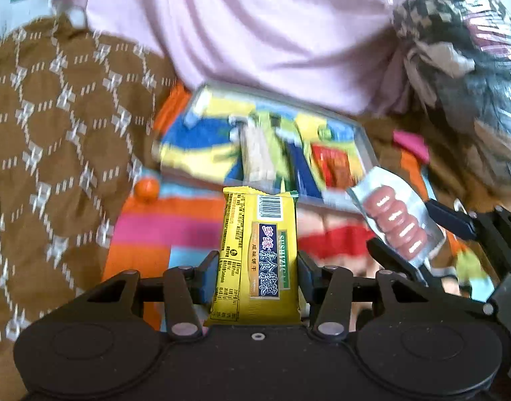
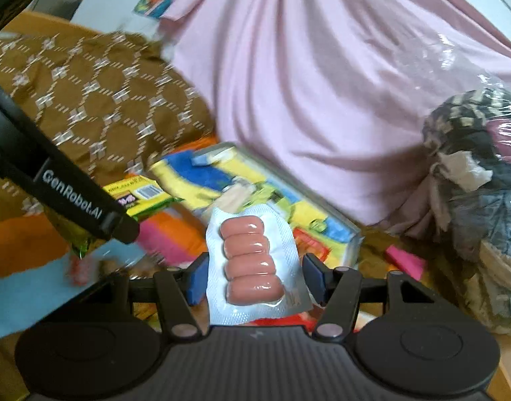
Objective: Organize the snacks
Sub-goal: 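Carry the wafer bar and sausage pack into the metal tray and open both tools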
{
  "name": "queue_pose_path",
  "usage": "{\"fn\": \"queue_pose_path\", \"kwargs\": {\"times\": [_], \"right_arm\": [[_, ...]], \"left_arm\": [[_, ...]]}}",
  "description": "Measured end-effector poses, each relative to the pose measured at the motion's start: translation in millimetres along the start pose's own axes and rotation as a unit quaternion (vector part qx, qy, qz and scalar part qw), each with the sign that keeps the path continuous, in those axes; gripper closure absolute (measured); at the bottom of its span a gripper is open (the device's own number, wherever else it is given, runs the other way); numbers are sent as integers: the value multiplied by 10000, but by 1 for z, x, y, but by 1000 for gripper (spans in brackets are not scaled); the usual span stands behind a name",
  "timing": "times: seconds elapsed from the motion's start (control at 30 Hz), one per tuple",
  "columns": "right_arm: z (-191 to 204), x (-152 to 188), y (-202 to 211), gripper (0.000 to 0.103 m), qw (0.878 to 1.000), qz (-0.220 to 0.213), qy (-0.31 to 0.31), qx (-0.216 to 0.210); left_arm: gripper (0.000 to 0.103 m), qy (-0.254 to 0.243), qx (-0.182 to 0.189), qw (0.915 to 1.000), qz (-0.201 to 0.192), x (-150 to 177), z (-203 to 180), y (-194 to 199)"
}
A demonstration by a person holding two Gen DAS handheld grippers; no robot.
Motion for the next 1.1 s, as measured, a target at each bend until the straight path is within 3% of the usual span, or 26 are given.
{"fn": "queue_pose_path", "kwargs": {"times": [0.17, 0.47, 0.77, 1.1], "right_arm": [[-37, -9, -21, 40, 9984, -346, -440, 125], [-82, -14, -71, 39, 9879, -893, -1265, 17], [-85, 5, -131, 39, 9815, -977, -1641, -168], [-86, 33, -174, 39, 9766, -854, -1941, -353]], "left_arm": [[53, -21, -238, 9994, -264, -43, -12, -20], [53, 214, -1117, 9918, -575, -100, -6, -81], [53, 215, -1256, 9910, -415, -105, -10, -151], [53, -3, -1272, 9913, -343, -97, -19, -194]]}}
Point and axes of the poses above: each gripper's, at about its wrist camera, not at the fingertips, and y roughly against the way its jaws point, z to its left, x to its underside, the point moved 4 cm from there along -y, roughly the way its jaws point, and after that the axes turned 11 degrees about -x, right-handed, at the moved point
